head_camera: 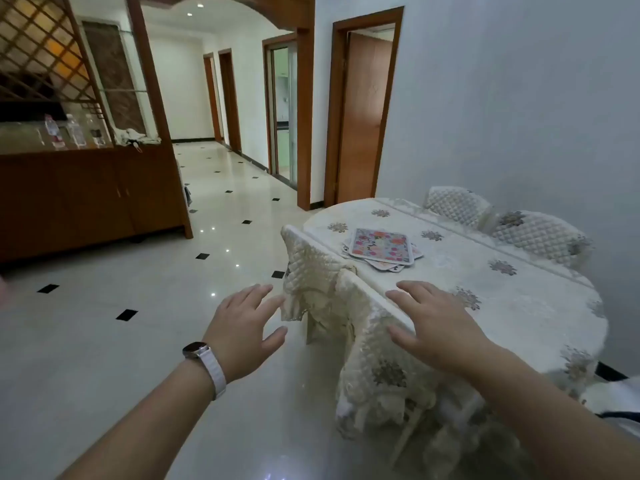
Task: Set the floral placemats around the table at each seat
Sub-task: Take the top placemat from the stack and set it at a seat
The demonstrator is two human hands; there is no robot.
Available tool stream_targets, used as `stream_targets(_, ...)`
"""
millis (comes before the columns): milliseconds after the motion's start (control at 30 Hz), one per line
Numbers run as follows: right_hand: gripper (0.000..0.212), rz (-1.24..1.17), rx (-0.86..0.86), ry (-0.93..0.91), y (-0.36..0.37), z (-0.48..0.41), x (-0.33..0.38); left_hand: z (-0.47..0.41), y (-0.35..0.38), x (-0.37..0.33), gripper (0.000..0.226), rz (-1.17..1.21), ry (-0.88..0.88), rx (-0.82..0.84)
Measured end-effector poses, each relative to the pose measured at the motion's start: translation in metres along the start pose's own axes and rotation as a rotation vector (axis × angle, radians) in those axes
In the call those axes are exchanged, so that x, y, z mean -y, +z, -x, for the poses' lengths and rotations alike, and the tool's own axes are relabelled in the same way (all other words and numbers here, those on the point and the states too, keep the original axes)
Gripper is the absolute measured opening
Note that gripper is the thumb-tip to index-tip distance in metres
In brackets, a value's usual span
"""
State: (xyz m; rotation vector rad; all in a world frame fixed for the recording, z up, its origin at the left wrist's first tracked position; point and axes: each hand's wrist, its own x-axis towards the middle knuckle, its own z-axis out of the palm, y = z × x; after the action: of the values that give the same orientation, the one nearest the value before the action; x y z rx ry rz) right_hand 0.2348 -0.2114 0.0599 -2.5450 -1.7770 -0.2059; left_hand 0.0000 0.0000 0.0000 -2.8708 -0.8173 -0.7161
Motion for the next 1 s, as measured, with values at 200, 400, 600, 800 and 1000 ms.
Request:
stream_targets(200,0.067,-0.009,-0.104,-0.062,0.008,-0.08,0.043,-0.031,0.004,0.074,0.052,0.02,-0.052,-0.013)
stream_targets(400,0.073,-0.035,-0.076,-0.075,0.03,-0.148,0.056,-0.054,0.021,0.119,0.051,0.044,-0.081,-0.035)
stream_targets(600,0.061,-0.074,-0.011,-0.105,0.07,-0.217,0.044,-0.092,0.059,0.149,0.049,0.04,-0.124,0.01)
stream_targets(800,0.062,-0.179,0.009,-0.107,0.113,-0.308,0.002,-0.156,0.108,0.176,0.05,-0.038,-0.15,0.1)
stream_targets(1000,0.062,-0.253,0.016,-0.065,0.143,-0.396,-0.063,-0.256,0.144,0.182,0.051,-0.128,-0.093,0.191)
